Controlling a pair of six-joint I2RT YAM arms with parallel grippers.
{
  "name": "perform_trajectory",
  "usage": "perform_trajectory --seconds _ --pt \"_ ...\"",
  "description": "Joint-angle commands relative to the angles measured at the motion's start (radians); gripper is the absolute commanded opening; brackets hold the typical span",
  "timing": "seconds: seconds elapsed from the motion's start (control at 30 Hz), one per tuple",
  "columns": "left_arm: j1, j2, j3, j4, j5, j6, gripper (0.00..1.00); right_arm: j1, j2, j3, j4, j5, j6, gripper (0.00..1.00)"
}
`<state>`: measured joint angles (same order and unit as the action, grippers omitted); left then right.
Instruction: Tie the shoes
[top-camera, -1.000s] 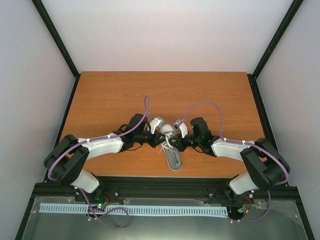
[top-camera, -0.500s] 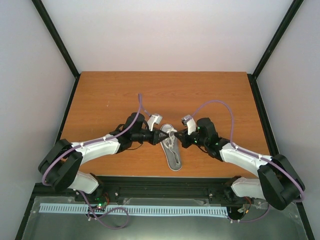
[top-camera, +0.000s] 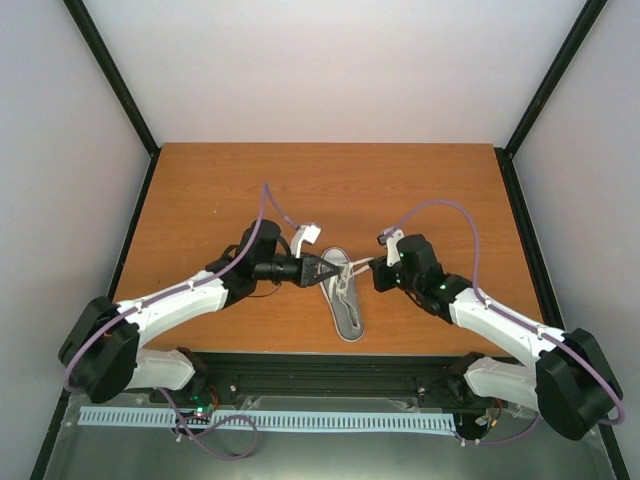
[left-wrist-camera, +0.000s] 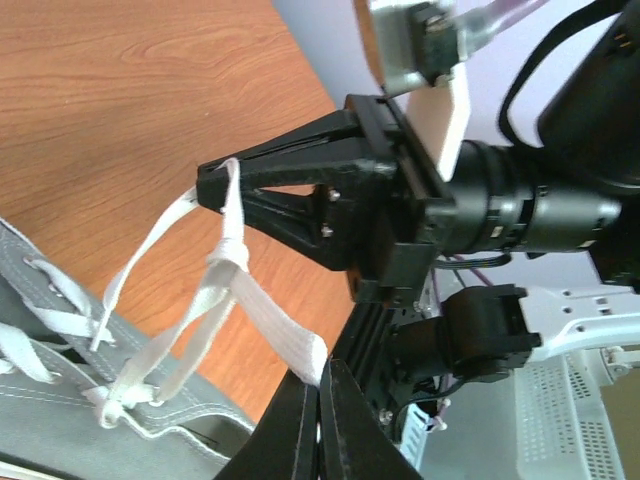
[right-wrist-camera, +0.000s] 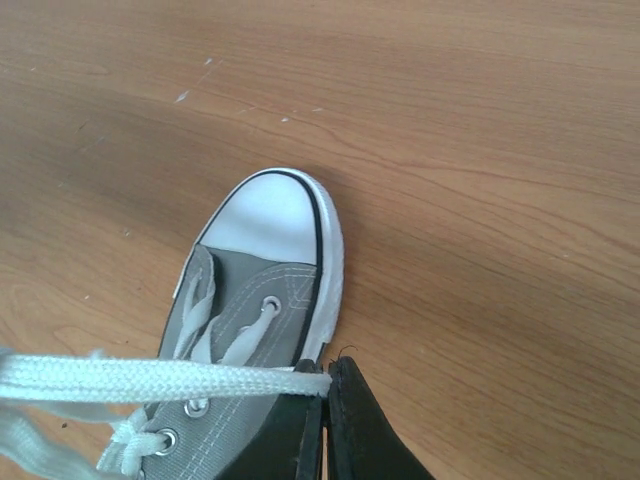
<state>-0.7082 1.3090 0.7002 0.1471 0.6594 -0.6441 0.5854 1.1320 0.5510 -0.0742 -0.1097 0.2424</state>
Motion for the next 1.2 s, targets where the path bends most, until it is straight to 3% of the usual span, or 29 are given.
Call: perform_trajectory --seconds 0.0,0.1,0.23,0.37,0.8,1.17 --pt "-0.010 -0.077 0.051 -0.101 0.018 -0.041 0.01 0.007 -0.045 0.025 -0.079 0.095 0.034 0.03" --pt "-0.010 -0.139 0.045 -0.221 -0.068 0.006 0.01 0.005 -0.074 0.025 -0.110 0.155 0.053 0.03" --pt "-0.010 -0.227 0.026 -0.435 -0.321 0.060 0.01 0.005 -0.114 0.029 -0.167 0.197 0.051 0.03" --pt "-0.010 -0.314 -0.028 -0.526 -0.444 0.057 0.01 0.006 -0.145 0.037 -0.229 0.245 0.052 0.03" --pt "0.003 -0.481 -0.295 -0.498 -0.636 -0.133 0.01 0.002 -0.171 -0.007 -0.371 0.399 0.288 0.03" --pt "0.072 -0.396 -0.322 -0.463 -0.629 -0.120 0.01 -0.058 -0.198 -0.056 -0.394 0.423 0.379 0.03"
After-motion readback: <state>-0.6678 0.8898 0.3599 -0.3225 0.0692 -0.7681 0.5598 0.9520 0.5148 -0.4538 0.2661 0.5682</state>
